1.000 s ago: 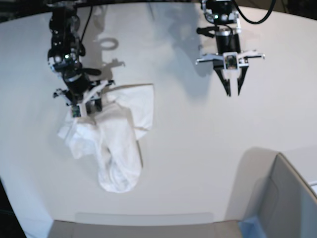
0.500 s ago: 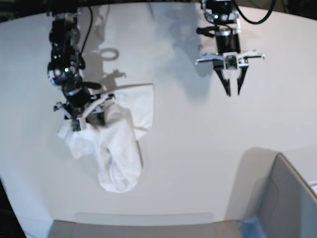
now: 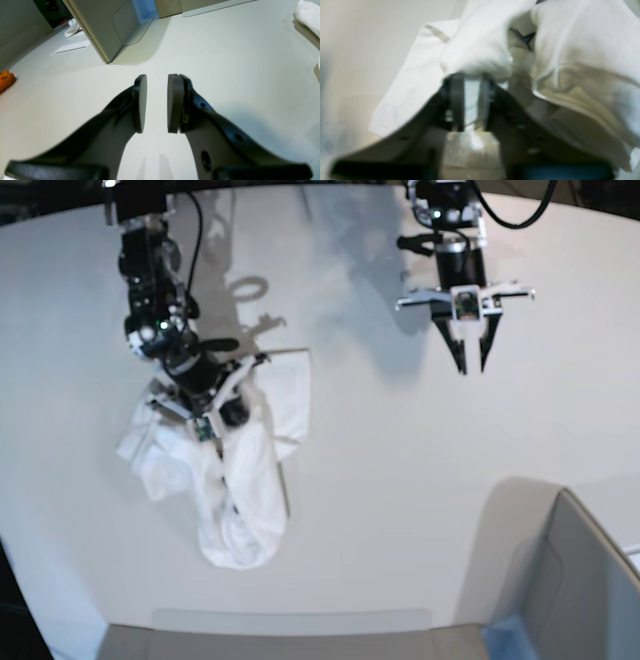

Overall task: Layout the t-shirt on the table in an organized manner, then fold the t-shirt properly
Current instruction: 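Lift the grasped shirt with the right gripper and drag it toward the left gripper, then release the shirt and move both grippers to opposite sides of it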

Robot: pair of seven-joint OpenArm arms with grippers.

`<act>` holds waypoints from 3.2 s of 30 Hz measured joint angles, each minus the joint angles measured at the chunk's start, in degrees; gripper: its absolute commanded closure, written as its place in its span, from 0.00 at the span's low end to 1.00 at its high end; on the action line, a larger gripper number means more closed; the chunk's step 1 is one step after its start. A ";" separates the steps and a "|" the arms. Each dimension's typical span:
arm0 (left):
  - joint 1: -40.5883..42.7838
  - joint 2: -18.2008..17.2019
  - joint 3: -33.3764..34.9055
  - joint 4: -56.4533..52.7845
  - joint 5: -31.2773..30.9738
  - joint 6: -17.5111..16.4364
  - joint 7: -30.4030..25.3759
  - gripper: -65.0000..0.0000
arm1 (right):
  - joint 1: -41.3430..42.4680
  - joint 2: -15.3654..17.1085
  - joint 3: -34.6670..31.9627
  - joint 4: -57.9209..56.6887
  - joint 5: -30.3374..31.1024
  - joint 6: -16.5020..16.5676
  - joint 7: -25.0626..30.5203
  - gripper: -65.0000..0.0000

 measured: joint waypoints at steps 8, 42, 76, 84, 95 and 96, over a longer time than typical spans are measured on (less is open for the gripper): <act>0.09 0.00 0.00 0.00 0.00 -0.04 0.02 0.76 | 4.33 -1.29 -0.72 -0.20 -4.66 0.02 -6.03 1.00; 0.09 -0.04 2.93 0.00 0.00 0.02 0.00 0.76 | 4.83 -6.19 7.17 -3.69 -8.87 0.24 -10.23 0.63; -0.07 -1.92 2.99 -0.92 -0.02 -0.02 0.04 0.76 | 7.93 -5.55 -32.61 9.16 -18.32 0.26 -10.88 1.00; -0.98 -1.84 2.99 -1.70 -0.02 0.00 0.00 0.76 | 7.78 -5.38 -32.22 13.00 -22.32 0.26 -14.84 0.73; -3.61 -0.96 5.90 -0.96 -0.90 0.87 8.17 0.65 | 5.55 -4.42 -9.35 17.75 -21.64 0.04 -13.94 0.63; -4.15 -0.96 7.65 -0.02 -0.94 0.61 10.43 0.60 | 5.07 -4.46 -6.71 17.75 -20.48 0.07 -13.94 0.63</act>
